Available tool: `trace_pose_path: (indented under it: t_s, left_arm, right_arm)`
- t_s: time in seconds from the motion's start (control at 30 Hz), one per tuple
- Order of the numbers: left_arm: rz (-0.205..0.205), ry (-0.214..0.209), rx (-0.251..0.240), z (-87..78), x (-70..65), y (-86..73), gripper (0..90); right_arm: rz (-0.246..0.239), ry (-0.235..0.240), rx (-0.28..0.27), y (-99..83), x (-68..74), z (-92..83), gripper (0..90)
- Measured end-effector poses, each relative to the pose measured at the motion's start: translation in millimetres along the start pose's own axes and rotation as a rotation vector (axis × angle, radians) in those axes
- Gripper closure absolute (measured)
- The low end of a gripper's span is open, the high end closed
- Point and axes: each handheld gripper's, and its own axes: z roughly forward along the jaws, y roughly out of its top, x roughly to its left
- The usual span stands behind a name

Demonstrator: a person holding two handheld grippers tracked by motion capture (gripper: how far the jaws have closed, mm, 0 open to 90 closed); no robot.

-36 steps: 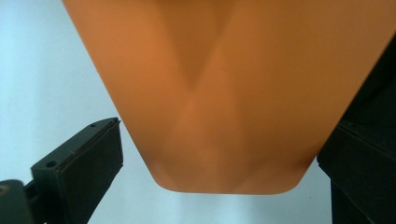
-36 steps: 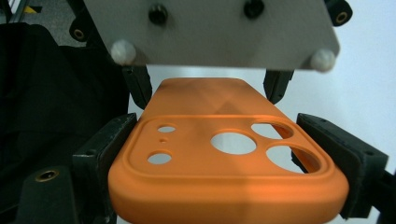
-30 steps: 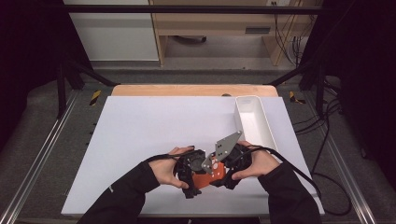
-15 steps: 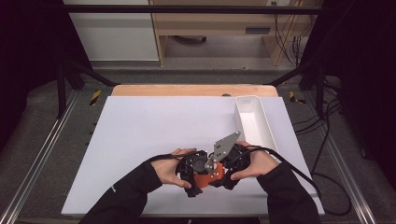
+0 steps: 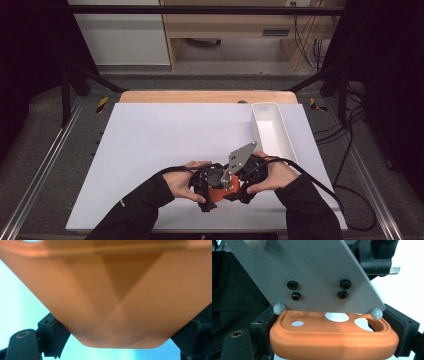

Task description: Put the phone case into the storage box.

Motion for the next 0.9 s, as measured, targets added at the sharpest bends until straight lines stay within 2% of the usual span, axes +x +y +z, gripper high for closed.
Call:
trace_pose_path:
  t_s: [0.17, 0.43, 0.9]
  left_arm:
    - [-0.009, 0.003, -0.016, -0.4, -0.1, -1.3, 13.7]
    - [-0.012, 0.033, -0.031, -1.9, 1.2, -3.9, 14.5]
    - [-0.006, 0.033, -0.074, -1.9, 1.8, -8.6, 14.9]
  right_arm:
    - [-0.003, -0.003, 0.001, -0.1, 0.3, -0.3, 15.9]
    - [-0.005, -0.015, -0.001, -0.2, 0.1, -0.6, 15.3]
    - [-0.014, -0.028, 0.004, -0.7, 1.5, -1.0, 14.7]
